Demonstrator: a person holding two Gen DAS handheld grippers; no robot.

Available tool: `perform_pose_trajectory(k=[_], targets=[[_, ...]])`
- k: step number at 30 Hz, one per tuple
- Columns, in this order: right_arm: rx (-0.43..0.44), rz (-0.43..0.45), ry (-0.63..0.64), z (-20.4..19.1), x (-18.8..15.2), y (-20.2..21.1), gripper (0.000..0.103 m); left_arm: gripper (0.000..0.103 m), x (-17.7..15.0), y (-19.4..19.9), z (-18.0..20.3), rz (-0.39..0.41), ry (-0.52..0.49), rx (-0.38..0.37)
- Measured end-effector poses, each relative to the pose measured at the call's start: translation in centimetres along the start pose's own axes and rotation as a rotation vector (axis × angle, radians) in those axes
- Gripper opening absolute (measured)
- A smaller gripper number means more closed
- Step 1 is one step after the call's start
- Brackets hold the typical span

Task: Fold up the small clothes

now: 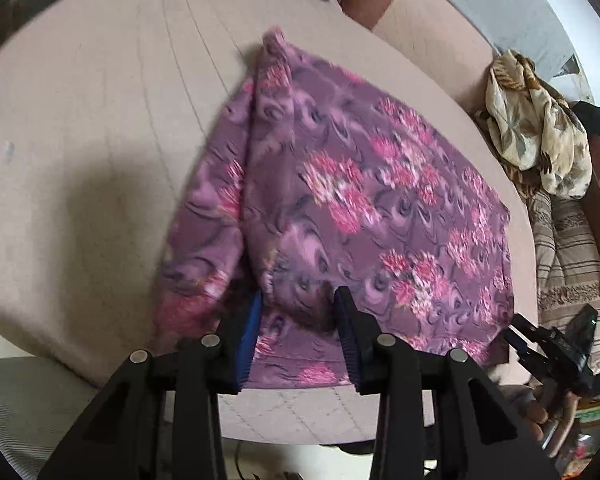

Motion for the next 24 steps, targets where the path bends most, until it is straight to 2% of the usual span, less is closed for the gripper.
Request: perform_pose_trajectory(k=[3, 5, 6, 8, 9, 10, 11, 12, 15, 17, 18, 19, 21, 23, 24], targets=[[-0.038, -0.008, 0.017, -0.2, 0.4, -0.6, 0.052, 0.032, -0.1, -0.7, -0.6, -0.029, 0.032, -0.023], [-0.049, 0.013, 0.034, -0.6, 0.9, -1.2, 0.052, 0.019, 0.3, -1.3, -1.1, -0.028, 0.059, -0.026], [-0.050, 0.018, 0.036, -0.7, 1.1, -1.4, 0.050, 0.017, 0.5, -1.5, -1.3, -0.019, 0.073, -0.025], [-0.079, 0.040, 0.042, -0.9, 1.3, -1.8, 0.025, 0.013, 0.5, -1.4, -1.5, -0.005, 0.097, -0.045], [-0.085, 0.046, 0.043, -0.9, 1.3, -1.7, 0.020, 0.011, 0.4, -1.1, -1.5, 0.004, 0.094, -0.054], [-0.075, 0.062, 0.044, -1.0, 1.2, -1.4, 0.010, 0.010, 0.3, -0.7, -1.3, 0.015, 0.085, -0.062], [-0.058, 0.079, 0.048, -1.2, 1.2, -1.0, 0.008, 0.010, 0.2, -0.1, -1.1, 0.034, 0.070, -0.060], [-0.039, 0.096, 0.052, -1.4, 1.2, -0.3, 0.007, 0.009, 0.1, 0.6, -1.0, 0.048, 0.057, -0.052], [-0.006, 0.159, 0.065, -1.7, 0.5, 2.7, 0.006, 0.009, -0.3, 3.2, -1.5, 0.080, 0.089, -0.110], [-0.044, 0.177, 0.082, -1.7, -0.3, 3.6, 0.006, 0.009, -0.7, 2.3, -2.3, 0.064, 0.108, -0.075], [-0.071, 0.149, 0.089, -1.5, -0.5, 2.9, 0.006, 0.009, -0.3, 0.6, -2.6, 0.006, 0.130, -0.042], [-0.100, 0.115, 0.092, -1.5, -0.4, 1.9, 0.006, 0.009, 0.1, -0.3, -2.7, -0.018, 0.136, -0.028], [-0.183, 0.089, 0.102, -1.6, 0.2, 0.3, 0.006, 0.009, 0.5, -0.3, -2.2, -0.003, 0.119, -0.010], [-0.181, 0.102, 0.106, -1.9, 0.4, 0.5, 0.006, 0.010, 0.6, 0.5, -1.6, 0.035, 0.089, -0.015], [-0.184, 0.109, 0.111, -2.0, 0.4, 0.7, 0.006, 0.010, 0.5, 0.5, -1.4, 0.037, 0.071, 0.006]])
Point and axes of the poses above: each gripper's, at about its wrist camera, not at the fingertips, and y roughly against the way its jaws point, z to its right, x to its top, the point moved 1 cm from there along -y, roughly the way its jaws point, and after that the axes turned 1 degree about -y, right-handed, at the moved point
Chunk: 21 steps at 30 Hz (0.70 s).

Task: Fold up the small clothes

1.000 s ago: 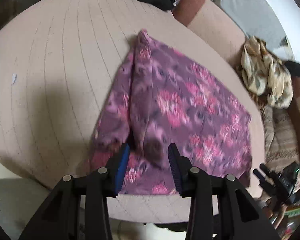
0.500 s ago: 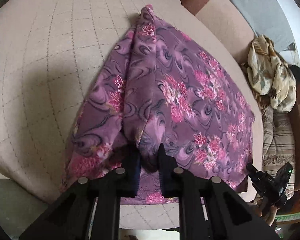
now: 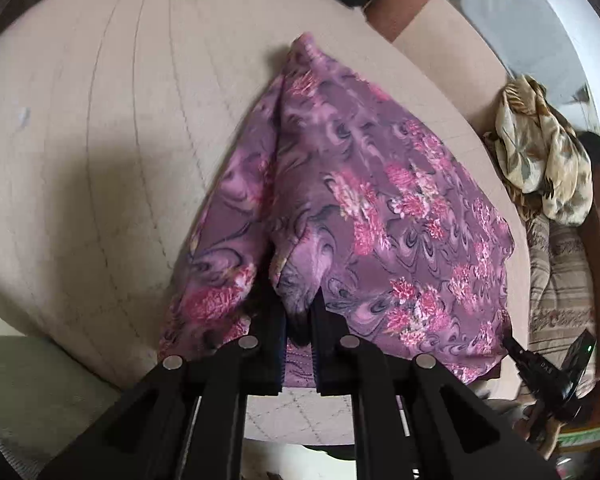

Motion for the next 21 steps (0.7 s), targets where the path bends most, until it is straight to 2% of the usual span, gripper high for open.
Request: perform_pose_trajectory(k=[1, 2, 4, 6, 7, 8, 9, 10, 11, 12, 15, 17, 19, 21], targets=[[-0.025, -0.008, 0.008, 0.0, 0.0, -0.3, 0.008, 0.014, -0.1, -0.3, 0.0, -0.010, -0.004, 0.016], [-0.061, -0.027, 0.015, 0.1, -0.1, -1.0, 0.015, 0.016, -0.1, -0.6, 0.1, -0.023, -0.002, 0.039], [-0.093, -0.053, 0.024, -0.1, -0.3, -1.7, 0.020, 0.016, -0.1, -0.3, 0.7, -0.003, -0.013, 0.061], [-0.048, -0.021, 0.038, -0.6, -0.2, -0.9, 0.035, 0.025, -0.1, 1.4, 1.7, 0.085, -0.064, 0.102], [-0.021, -0.001, 0.045, -0.8, -0.2, -0.4, 0.056, 0.036, -0.2, 2.2, 1.9, 0.127, -0.085, 0.127], [0.010, 0.034, 0.053, -1.0, -0.3, 0.5, 0.067, 0.051, -0.3, 3.3, 2.5, 0.188, -0.116, 0.162], [0.024, 0.062, 0.058, -1.0, -0.4, 1.1, 0.069, 0.059, -0.2, 4.0, 2.8, 0.230, -0.138, 0.194], [0.038, 0.095, 0.064, -1.1, -0.5, 1.8, 0.069, 0.073, 0.1, 4.3, 3.0, 0.253, -0.147, 0.219], [0.055, 0.125, 0.067, -1.2, -0.5, 2.5, 0.071, 0.077, 0.6, 4.6, 2.9, 0.271, -0.154, 0.255], [0.067, 0.143, 0.066, -1.1, -0.4, 3.0, 0.072, 0.077, 1.2, 4.6, 3.0, 0.275, -0.167, 0.303], [0.112, 0.188, 0.054, -1.1, -0.4, 4.2, 0.075, 0.077, 2.8, 3.2, 3.4, 0.213, -0.211, 0.359], [0.123, 0.190, 0.049, -1.3, -0.4, 4.2, 0.076, 0.077, 2.9, 2.3, 2.5, 0.160, -0.216, 0.347], [0.122, 0.182, 0.051, -1.6, -0.4, 3.7, 0.076, 0.077, 3.1, 1.0, 1.7, 0.101, -0.182, 0.318], [0.124, 0.180, 0.058, -2.0, -0.5, 3.7, 0.076, 0.077, 2.9, 0.2, 0.9, 0.075, -0.141, 0.293]])
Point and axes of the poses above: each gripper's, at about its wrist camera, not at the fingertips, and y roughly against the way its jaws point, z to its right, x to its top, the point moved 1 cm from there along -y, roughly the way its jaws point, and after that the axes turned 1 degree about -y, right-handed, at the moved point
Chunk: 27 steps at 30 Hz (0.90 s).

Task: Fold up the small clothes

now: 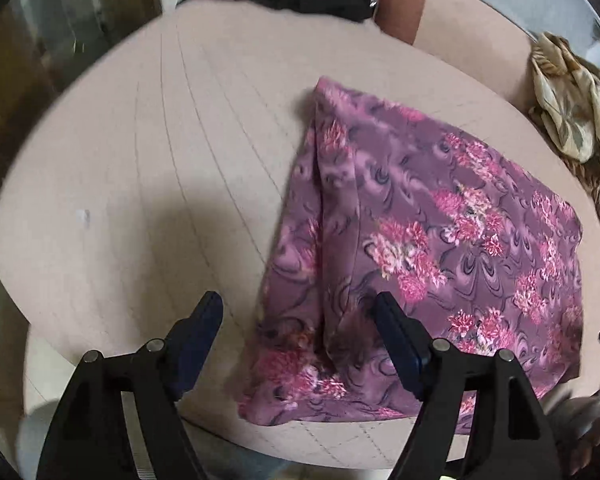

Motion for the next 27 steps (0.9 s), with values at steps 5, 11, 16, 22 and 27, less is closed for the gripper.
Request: perform_pose_trajectory(k=[5, 11, 16, 22, 27], targets=[[0.001, 0.006, 0.015, -0.3, -0.2, 0.0, 0.077, 0.077, -0.1, -0.8, -0.4, -0.023, 0.020, 0.004], [0.010, 0.008, 0.014, -0.4, -0.2, -0.1, 0.077, 0.080, 0.1, -1.4, -0.6, -0.027, 0.024, 0.016], [0.014, 0.012, 0.009, -0.3, -0.2, 0.0, 0.077, 0.081, 0.1, -1.8, -0.3, -0.030, 0.020, 0.029], [0.020, 0.014, 0.002, -0.2, -0.2, 0.1, 0.078, 0.082, 0.0, -2.3, -0.4, -0.044, 0.028, 0.027], [0.024, 0.021, 0.002, -0.3, -0.2, 0.3, 0.078, 0.082, 0.0, -2.7, -0.4, -0.046, 0.027, 0.028]])
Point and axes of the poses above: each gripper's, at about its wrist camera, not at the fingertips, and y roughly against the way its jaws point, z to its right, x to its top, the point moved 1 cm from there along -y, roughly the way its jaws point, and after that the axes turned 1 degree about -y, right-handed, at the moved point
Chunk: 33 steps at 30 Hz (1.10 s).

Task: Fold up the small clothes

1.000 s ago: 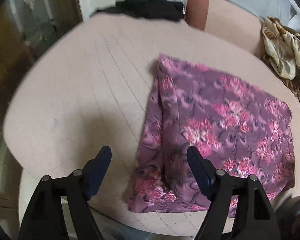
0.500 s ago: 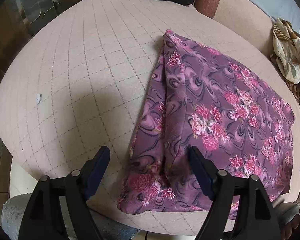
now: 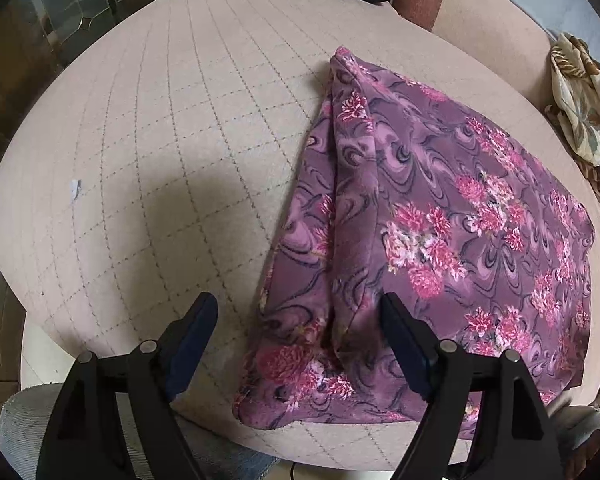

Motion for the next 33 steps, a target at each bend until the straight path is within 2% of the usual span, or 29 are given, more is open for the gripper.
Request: perform_pose_trajectory(k=[5, 9, 14, 19, 33], targets=[[0.035, 0.028, 0.017, -0.5, 0.1, 0.7, 0.080, 0.082, -0.4, 0.0, 0.4, 0.003, -0.005, 0.000], [0.061, 0.045, 0.068, -1.7, 0.0, 1.0, 0.082, 0.082, -0.6, -0.5, 0.3, -0.030, 0.024, -0.053], [0.096, 0.038, 0.140, -3.4, -0.5, 1.0, 0.083, 0.083, -0.6, -0.7, 0.0, -0.028, 0.038, -0.066], [0.096, 0.020, 0.187, -4.4, -1.1, 0.6, 0.083, 0.084, -0.7, -0.8, 0.0, -0.022, 0.025, -0.053], [0.080, -0.022, 0.192, -4.5, -3.3, 0.8, 0.083, 0.086, -0.8, -1.1, 0.7, -0.015, 0.028, -0.059]])
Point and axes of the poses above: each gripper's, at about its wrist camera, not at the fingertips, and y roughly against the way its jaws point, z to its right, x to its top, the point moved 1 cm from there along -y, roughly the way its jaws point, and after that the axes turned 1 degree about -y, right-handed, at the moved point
